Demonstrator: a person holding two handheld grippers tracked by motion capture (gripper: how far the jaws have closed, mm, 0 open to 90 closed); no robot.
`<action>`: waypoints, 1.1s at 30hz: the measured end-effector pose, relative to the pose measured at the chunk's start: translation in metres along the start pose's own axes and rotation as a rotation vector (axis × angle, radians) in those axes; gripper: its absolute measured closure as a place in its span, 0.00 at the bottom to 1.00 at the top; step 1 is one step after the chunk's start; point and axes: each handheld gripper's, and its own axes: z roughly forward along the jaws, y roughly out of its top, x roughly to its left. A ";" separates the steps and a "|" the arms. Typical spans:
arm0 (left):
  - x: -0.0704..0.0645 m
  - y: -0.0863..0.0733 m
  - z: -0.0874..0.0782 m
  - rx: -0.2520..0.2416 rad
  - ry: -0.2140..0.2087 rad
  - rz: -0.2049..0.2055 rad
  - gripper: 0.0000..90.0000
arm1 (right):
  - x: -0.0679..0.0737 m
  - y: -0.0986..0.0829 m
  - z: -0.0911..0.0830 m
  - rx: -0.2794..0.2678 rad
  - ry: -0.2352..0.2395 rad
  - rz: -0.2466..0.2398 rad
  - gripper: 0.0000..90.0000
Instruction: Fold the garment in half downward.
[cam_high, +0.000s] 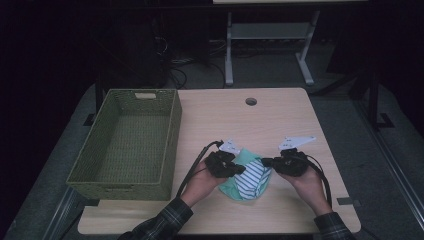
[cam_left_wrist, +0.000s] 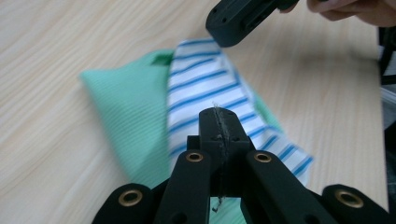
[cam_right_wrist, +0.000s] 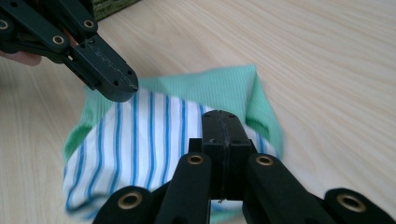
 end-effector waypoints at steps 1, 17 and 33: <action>0.001 -0.002 -0.002 -0.008 0.017 -0.010 1.00 | 0.000 0.002 0.003 -0.005 0.004 -0.003 1.00; 0.007 -0.030 -0.006 0.088 0.091 -0.031 0.99 | 0.003 0.032 0.066 0.029 0.048 -0.030 1.00; 0.008 -0.031 -0.003 0.110 0.101 -0.030 0.99 | -0.001 0.022 0.080 0.094 0.016 -0.029 1.00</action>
